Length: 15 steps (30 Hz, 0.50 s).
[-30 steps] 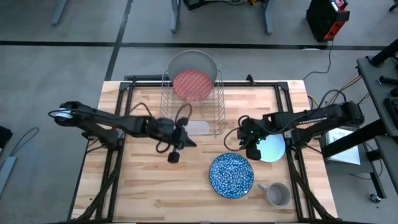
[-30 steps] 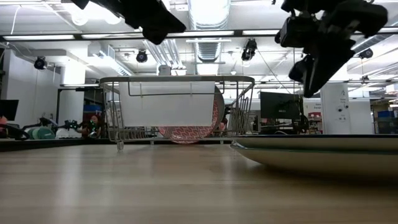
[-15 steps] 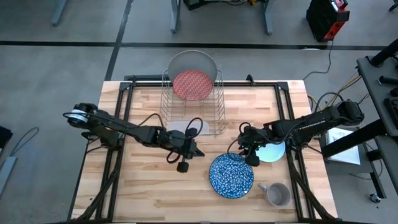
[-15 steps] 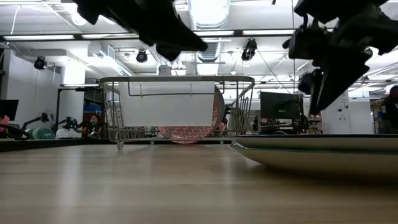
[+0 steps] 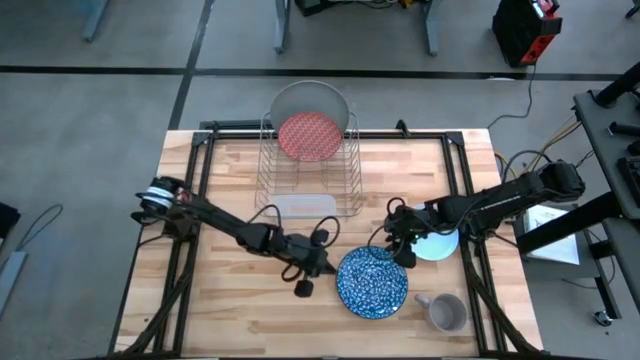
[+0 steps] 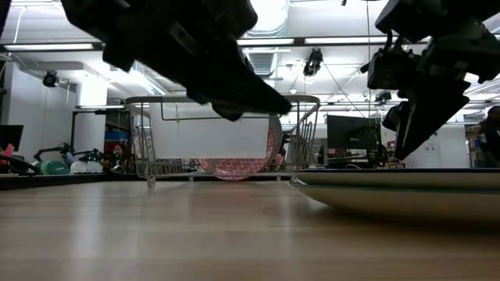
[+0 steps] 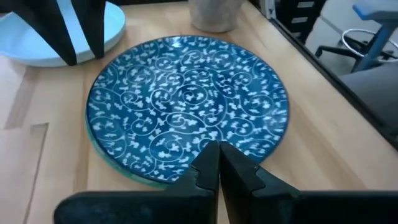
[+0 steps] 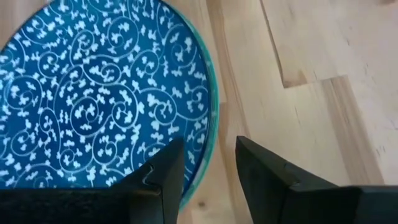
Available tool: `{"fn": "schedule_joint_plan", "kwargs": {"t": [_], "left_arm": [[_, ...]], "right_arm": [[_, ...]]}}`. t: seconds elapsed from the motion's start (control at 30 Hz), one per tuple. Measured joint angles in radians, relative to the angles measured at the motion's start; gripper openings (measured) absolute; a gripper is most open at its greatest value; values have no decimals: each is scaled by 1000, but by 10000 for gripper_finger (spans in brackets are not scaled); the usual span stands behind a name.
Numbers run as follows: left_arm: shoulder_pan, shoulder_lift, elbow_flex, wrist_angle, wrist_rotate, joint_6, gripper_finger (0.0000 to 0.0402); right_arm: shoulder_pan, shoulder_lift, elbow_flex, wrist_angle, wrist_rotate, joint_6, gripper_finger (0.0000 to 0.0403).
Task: Sort dishes
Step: Put the blue plate into the dish rack
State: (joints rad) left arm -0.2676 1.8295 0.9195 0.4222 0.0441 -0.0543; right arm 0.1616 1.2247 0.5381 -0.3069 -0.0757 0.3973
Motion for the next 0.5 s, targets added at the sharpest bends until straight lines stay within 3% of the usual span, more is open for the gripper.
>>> {"fn": "schedule_joint_plan", "kwargs": {"t": [0.5], "left_arm": [[-20, 190, 100, 21, -2, -39, 0]], "right_arm": [[-1, 171, -2, 137, -39, -31, 130]]}}
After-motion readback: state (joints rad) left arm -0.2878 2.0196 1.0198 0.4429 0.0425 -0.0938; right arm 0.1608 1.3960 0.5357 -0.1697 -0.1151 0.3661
